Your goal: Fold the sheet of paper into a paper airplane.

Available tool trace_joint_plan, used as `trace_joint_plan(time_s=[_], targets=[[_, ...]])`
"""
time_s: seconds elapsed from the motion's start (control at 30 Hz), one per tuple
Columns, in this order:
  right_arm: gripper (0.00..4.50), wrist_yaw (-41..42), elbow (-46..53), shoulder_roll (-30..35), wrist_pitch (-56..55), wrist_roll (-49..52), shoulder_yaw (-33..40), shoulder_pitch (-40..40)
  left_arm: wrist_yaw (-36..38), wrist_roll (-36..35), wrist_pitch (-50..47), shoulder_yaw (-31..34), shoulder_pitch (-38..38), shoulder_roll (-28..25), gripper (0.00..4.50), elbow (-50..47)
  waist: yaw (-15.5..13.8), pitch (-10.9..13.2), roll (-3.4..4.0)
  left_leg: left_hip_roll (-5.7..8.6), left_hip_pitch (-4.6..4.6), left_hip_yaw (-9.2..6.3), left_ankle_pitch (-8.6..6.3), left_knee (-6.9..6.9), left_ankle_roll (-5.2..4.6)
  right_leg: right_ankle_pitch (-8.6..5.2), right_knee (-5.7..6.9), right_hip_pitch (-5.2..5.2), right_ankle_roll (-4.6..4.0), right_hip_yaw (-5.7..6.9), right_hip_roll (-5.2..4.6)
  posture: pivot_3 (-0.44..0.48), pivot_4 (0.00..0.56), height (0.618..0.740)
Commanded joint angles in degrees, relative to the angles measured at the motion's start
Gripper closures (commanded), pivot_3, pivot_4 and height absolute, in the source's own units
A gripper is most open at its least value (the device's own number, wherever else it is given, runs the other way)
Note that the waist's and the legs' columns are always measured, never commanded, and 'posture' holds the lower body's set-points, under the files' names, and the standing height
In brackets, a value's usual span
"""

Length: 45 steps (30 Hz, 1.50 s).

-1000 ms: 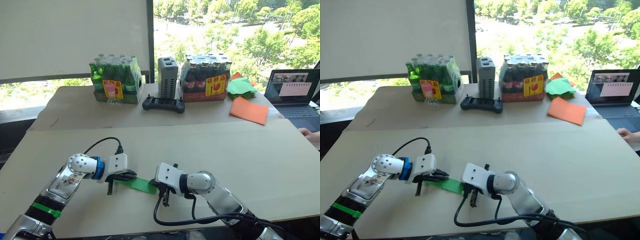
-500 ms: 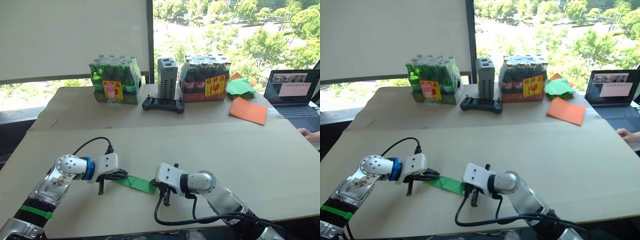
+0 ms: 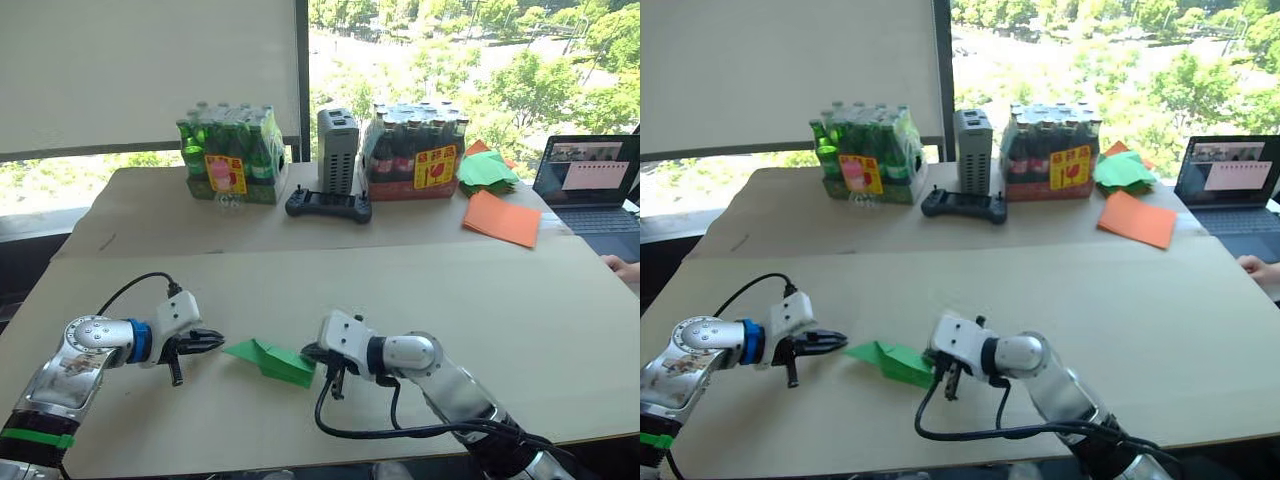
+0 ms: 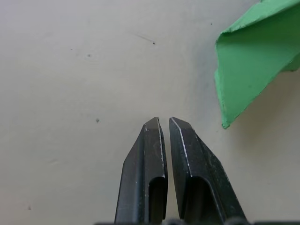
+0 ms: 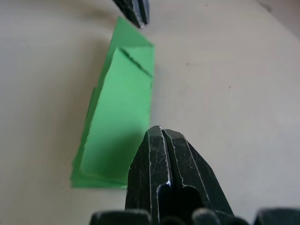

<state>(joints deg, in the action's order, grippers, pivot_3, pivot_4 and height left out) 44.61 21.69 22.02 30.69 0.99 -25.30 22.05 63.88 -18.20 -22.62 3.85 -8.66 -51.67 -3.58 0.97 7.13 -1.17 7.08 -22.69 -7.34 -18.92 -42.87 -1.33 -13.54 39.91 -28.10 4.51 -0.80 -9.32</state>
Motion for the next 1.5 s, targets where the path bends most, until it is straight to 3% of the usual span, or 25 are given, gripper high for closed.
trace_joint_plan(time_s=[0.03,0.27,0.47,0.7,0.73,0.83,1.17,1.5], targets=[[4.45,0.28,7.19,-0.44,2.8,4.85,4.89,0.92,-0.77,-7.09,-6.89,6.69,3.02,-0.76,4.16,-8.46,0.04,0.0,0.0,0.0,-0.12,0.0,0.0,-0.02,0.01,0.0,0.0,-0.11,0.0,0.0,0.0,0.0,0.15,0.675],[4.45,1.41,16.66,3.33,6.97,12.08,9.17,-4.37,-7.0,-18.48,-18.01,18.83,14.46,2.8,4.16,-22.4,-0.07,0.09,-0.03,-0.02,-0.19,0.0,-0.02,0.02,-0.03,0.0,-0.2,-0.11,0.0,0.03,-0.02,0.0,0.15,0.675],[2.58,1.72,19.21,5.56,5.51,15.88,10.46,-9.54,-13.34,-25.44,-23.31,23.63,20.19,6.76,4.16,-30.55,-0.33,0.16,-0.06,0.0,-0.14,0.01,-0.01,0.0,-0.02,0.01,-0.19,0.0,-0.01,0.02,-0.09,0.0,0.15,0.675],[0.1,3.59,20.04,7.47,4.71,20.27,11.05,-11.22,-17.34,-28.84,-24.42,23.73,22.98,7.74,4.16,-34.86,-0.5,0.29,-0.14,-0.01,-0.09,0.02,-0.01,0.0,-0.02,0.02,-0.19,0.06,-0.04,0.02,-0.1,0.0,0.15,0.675],[0.05,3.78,19.95,7.52,4.75,20.89,11.1,-11.14,-17.92,-29.33,-24.53,23.89,23.21,7.8,4.16,-35.17,-0.52,0.3,-0.14,-0.01,-0.1,0.02,-0.01,0.0,-0.01,0.02,-0.18,0.05,-0.04,0.03,-0.09,0.0,0.15,0.675],[0.0,4.22,19.76,7.51,5.14,22.59,10.88,-11.06,-18.95,-31.52,-25.29,24.63,23.93,7.75,3.37,-35.6,-0.51,0.3,-0.14,-0.01,-0.1,0.02,-0.01,0.0,-0.01,0.02,-0.19,0.05,-0.04,0.02,-0.1,0.0,0.15,0.675],[0.0,6.95,12.36,4.93,11.01,29.24,5.29,-7.61,-19.27,-30.4,-23.22,23.17,25.03,6.09,0.04,-34.32,-0.56,0.33,-0.16,-0.02,-0.08,0.03,-0.01,0.0,-0.01,0.03,-0.19,0.06,-0.06,0.02,-0.11,0.0,0.15,0.675],[0.0,3.98,-1.18,0.87,9.13,23.73,2.31,-2.1,-19.82,-30.61,-22.43,22.31,24.97,6.65,0.04,-35.0,-0.44,0.34,-0.17,-0.01,-0.09,0.04,-0.01,0.0,-0.01,0.04,-0.18,0.04,-0.07,0.02,-0.1,0.0,0.15,0.675]])
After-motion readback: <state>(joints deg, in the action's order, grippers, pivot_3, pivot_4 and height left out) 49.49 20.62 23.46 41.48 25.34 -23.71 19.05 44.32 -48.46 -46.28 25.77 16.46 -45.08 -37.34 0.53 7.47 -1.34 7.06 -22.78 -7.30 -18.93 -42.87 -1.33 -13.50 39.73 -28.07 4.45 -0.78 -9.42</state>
